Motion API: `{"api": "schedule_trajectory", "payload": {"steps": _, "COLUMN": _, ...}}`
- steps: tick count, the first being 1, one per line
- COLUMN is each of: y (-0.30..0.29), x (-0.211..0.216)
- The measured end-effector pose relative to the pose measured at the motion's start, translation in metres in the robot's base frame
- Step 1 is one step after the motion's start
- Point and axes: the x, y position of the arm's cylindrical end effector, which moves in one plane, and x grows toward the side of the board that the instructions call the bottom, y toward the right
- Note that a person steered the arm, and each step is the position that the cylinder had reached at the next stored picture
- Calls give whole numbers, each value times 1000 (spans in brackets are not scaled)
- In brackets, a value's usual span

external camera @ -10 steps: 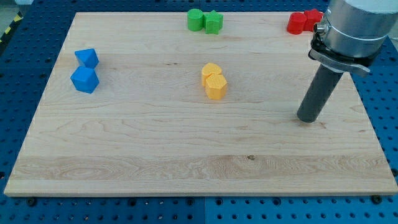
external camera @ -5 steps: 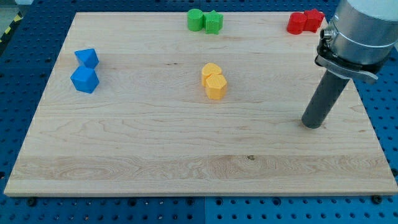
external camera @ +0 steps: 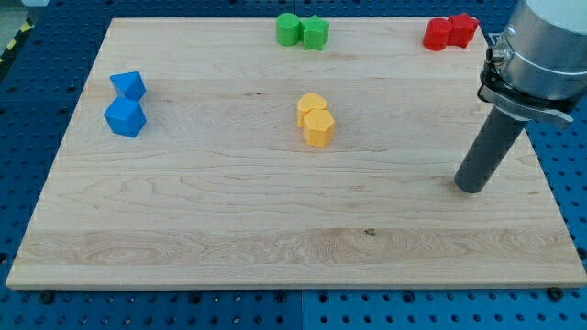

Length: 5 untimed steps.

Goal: Point your arm towards center

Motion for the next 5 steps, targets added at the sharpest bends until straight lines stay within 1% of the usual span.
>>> {"api": "schedule_trajectory", "payload": {"steps": 5, "y": 9, "x": 0}}
